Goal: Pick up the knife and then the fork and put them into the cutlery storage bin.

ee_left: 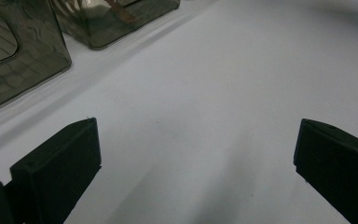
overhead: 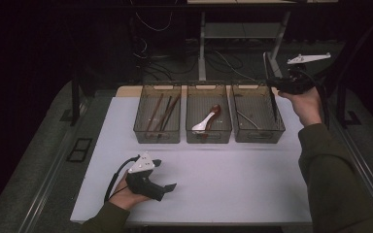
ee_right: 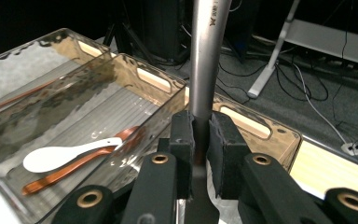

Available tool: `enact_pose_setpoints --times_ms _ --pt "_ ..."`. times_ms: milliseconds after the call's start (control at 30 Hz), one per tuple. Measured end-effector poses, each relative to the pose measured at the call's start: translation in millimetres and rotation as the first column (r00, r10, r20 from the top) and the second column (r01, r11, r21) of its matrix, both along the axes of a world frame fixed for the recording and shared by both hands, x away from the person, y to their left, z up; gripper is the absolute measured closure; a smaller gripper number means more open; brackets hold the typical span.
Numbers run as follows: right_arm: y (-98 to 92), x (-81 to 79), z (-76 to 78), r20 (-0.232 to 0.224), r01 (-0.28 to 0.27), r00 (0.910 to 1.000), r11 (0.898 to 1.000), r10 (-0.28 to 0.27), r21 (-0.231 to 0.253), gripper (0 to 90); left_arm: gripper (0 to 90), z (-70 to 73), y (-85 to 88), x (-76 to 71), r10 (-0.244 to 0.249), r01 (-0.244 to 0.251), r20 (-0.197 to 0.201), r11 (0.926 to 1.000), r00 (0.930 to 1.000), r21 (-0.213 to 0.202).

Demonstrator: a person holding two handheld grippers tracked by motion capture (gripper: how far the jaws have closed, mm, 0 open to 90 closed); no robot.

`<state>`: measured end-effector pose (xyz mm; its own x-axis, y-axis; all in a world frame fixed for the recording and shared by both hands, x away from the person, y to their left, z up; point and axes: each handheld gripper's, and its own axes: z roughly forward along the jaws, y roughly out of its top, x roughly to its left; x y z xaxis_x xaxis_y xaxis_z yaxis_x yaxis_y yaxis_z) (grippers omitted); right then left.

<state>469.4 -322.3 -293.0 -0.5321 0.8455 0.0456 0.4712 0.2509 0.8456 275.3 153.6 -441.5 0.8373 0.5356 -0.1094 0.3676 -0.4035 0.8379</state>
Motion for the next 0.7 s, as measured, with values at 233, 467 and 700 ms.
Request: enact_pose_setpoints --times_ms 233,467,700 --pt "2.9 15.5 -19.2 -0.04 0.014 0.9991 0.999 -0.015 -0.035 80.2 0.0 0.0 -0.4 -0.3 -0.002 0.002 0.0 1.0 1.0 0.0" --pt "5.5 26.1 -35.4 -0.088 0.009 0.996 0.997 -0.016 -0.081 80.3 0.0 0.2 -0.6 -0.6 -0.003 0.003 0.001 1.0 1.0 -0.004" --pt "6.0 31.8 -52.9 -0.152 -0.008 0.9884 0.992 -0.011 -0.125 80.3 0.0 0.4 -0.4 -0.7 -0.005 0.005 0.005 1.0 1.0 -0.002"
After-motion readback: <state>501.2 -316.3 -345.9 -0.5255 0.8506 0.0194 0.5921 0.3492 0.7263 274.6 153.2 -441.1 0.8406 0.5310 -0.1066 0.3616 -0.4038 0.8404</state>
